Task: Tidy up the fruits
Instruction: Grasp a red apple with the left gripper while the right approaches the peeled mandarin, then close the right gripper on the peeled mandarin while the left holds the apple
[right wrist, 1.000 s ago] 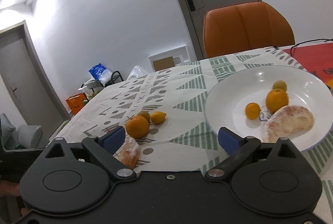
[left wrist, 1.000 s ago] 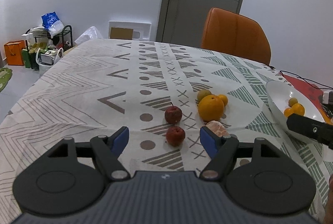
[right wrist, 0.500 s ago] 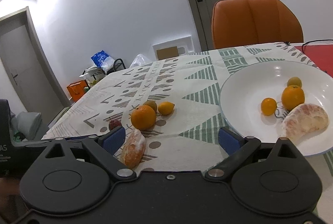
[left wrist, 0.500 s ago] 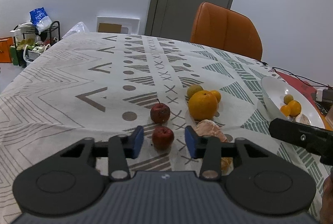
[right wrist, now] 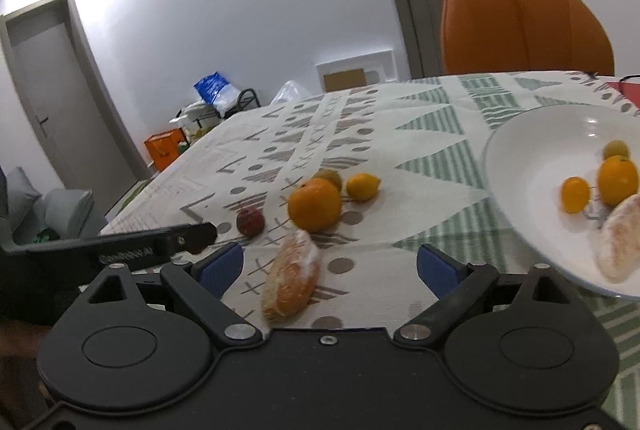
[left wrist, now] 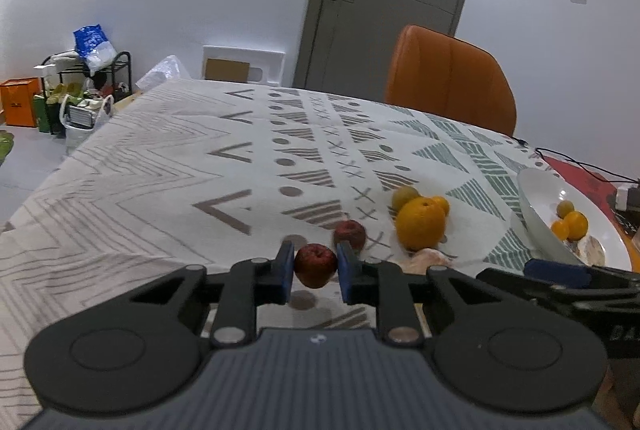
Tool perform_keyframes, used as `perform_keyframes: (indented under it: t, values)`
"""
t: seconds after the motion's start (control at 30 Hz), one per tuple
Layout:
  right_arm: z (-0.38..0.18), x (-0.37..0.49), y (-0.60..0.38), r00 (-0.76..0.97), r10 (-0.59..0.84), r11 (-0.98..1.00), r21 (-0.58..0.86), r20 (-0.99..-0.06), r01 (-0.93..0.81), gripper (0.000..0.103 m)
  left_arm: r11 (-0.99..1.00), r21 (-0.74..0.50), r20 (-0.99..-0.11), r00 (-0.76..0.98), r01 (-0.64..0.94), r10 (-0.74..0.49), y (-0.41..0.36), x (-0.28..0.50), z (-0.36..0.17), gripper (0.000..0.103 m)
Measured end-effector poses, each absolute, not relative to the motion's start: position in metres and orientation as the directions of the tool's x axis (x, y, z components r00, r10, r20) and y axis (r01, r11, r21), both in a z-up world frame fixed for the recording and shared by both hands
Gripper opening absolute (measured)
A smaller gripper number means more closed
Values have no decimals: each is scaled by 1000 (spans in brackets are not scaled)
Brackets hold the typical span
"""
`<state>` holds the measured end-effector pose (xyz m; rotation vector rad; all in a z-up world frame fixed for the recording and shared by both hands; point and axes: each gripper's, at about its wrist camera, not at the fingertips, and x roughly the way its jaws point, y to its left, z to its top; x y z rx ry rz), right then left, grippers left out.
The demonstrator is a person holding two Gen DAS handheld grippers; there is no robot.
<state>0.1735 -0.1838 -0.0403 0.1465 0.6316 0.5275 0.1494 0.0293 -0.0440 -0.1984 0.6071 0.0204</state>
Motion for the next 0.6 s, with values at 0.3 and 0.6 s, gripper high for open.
perform_keyframes:
  t: [0.3,0.6]
  values:
    - [-47,178,-164,651,516,853,267,-556,-448,79,972,-198,-571,821,-130,-7,52,137,-43,21]
    - [-53,170,-124,689,409,878,52,-599,-476,68,961,-218,-575,818,-171,15,73,132,-43,21]
